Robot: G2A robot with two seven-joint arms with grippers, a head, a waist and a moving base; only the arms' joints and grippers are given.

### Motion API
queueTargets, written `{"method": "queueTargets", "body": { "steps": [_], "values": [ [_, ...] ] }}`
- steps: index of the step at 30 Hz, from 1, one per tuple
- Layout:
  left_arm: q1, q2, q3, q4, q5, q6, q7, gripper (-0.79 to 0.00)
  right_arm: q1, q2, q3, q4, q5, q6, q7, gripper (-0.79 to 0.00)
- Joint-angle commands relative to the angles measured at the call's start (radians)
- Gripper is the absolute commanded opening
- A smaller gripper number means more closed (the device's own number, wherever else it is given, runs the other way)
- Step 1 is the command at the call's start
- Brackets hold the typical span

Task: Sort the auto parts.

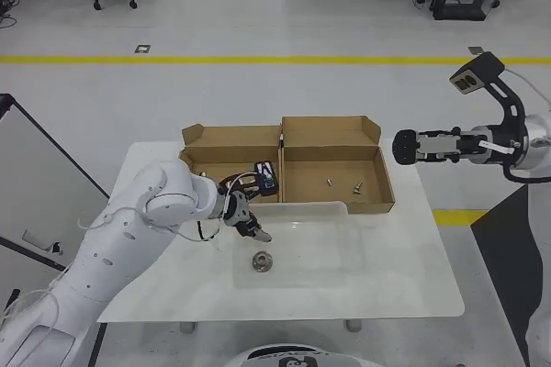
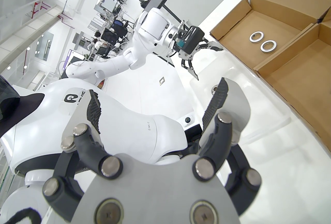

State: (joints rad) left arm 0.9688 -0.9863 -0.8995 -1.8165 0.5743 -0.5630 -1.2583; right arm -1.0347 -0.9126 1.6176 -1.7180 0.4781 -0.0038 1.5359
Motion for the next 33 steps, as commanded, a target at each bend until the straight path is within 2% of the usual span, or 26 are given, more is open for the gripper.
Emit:
{"method": "queueTargets", "body": {
  "steps": [1,4,7,11,15,20,29,33],
  "values": [
    [-0.014,0.013,0.032,-0.028,0.007,0.043,-0.042,0.000,0.000,0.000,0.000,0.000,0.000,0.000,0.000,0.000],
    [-0.052,0.025,0.095,-0.038,0.022,0.099,-0.098,0.000,0.000,0.000,0.000,0.000,0.000,0.000,0.000,0.000],
    [-0.102,0.024,0.170,-0.025,0.031,0.136,-0.135,0.000,0.000,0.000,0.000,0.000,0.000,0.000,0.000,0.000],
    [-0.167,0.010,0.266,-0.019,0.080,0.164,-0.162,0.000,0.000,0.000,0.000,0.000,0.000,0.000,0.000,0.000],
    [-0.212,-0.012,0.329,0.009,0.097,0.196,-0.193,0.000,0.000,0.000,0.000,0.000,0.000,0.000,0.000,0.000],
    [-0.242,-0.037,0.365,0.047,0.058,0.213,-0.197,0.000,0.000,0.000,0.000,0.000,0.000,0.000,0.000,0.000],
    [-0.242,-0.037,0.365,0.047,0.058,0.213,-0.197,0.000,0.000,0.000,0.000,0.000,0.000,0.000,0.000,0.000],
    [-0.234,-0.045,0.396,0.057,0.088,0.210,-0.197,0.000,0.000,0.000,0.000,0.000,0.000,0.000,0.000,0.000]
  ]
}}
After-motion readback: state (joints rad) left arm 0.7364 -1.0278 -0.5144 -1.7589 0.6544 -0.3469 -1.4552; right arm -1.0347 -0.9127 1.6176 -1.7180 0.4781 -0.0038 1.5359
